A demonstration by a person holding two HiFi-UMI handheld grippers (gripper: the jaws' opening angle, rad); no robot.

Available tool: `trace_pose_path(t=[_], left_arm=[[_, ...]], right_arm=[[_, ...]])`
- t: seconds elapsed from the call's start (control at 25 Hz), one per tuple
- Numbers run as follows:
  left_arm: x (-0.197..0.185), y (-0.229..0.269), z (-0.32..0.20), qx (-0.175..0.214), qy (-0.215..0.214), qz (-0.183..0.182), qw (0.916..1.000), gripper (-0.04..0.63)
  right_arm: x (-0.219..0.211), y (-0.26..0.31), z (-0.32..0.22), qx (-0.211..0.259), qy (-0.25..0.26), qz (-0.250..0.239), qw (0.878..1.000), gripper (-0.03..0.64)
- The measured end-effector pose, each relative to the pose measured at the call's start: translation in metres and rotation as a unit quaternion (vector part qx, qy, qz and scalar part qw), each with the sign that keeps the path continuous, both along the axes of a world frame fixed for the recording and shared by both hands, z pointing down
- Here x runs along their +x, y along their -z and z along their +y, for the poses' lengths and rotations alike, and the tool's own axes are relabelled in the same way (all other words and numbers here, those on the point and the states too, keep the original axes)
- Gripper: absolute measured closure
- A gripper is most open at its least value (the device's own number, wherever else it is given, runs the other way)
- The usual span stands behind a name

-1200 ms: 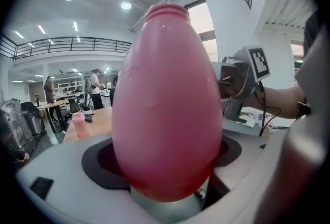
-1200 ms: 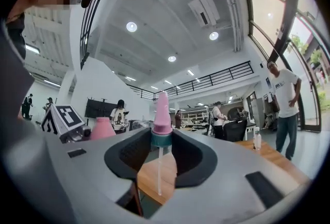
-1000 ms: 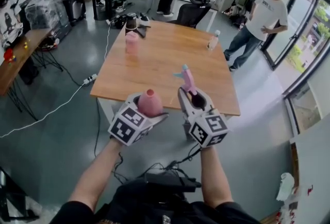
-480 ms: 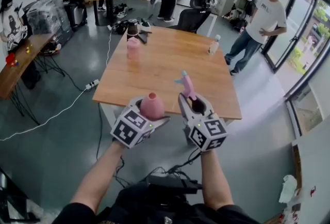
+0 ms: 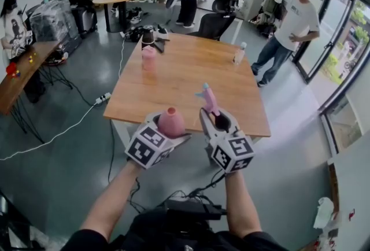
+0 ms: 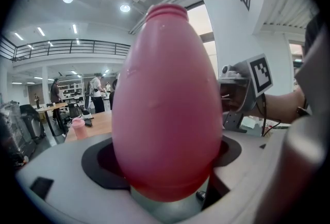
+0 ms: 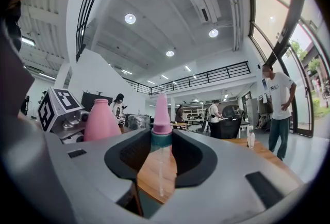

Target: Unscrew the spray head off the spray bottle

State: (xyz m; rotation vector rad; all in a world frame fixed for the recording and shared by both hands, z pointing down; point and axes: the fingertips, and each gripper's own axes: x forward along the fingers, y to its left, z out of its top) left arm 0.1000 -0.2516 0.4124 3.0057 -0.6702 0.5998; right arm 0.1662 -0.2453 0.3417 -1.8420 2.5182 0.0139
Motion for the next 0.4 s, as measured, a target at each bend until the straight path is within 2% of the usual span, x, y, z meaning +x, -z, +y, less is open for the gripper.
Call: trace_pose_path(t=[0.4], left_arm=[[0.0034,-0.0044,-0.0021,-0.001,0.0,0.0,1.0,0.172]], right_arm=[[0.0038,-0.0024,-0.0014,0.002,-0.002,0.001,1.0,0.48]])
